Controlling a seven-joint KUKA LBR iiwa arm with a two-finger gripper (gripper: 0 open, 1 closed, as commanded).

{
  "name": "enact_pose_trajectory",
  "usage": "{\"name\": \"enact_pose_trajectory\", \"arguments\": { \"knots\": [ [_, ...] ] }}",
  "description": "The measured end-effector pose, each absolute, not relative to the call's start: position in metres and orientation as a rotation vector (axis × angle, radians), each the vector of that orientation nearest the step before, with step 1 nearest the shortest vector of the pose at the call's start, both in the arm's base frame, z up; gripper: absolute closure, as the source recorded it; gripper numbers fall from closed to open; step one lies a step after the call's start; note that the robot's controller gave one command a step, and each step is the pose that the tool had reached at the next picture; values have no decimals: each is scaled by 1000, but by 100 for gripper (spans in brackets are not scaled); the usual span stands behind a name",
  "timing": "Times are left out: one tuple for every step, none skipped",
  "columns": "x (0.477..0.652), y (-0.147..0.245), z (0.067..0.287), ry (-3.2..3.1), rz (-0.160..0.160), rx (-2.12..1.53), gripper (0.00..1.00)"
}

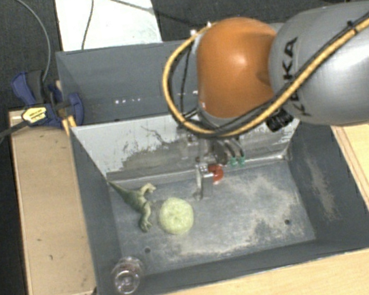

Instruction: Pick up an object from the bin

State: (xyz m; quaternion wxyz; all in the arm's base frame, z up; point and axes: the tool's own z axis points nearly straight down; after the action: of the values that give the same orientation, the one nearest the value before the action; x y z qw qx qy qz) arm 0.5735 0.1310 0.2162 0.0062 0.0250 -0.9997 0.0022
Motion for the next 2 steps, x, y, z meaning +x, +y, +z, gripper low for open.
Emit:
{"name": "enact_pose_trajectory", "arguments": {
  "knots": [
    [576, 154, 235, -3143, -7, 306, 0],
    [570, 154, 174, -3132, -2, 269, 0]
  ]
}}
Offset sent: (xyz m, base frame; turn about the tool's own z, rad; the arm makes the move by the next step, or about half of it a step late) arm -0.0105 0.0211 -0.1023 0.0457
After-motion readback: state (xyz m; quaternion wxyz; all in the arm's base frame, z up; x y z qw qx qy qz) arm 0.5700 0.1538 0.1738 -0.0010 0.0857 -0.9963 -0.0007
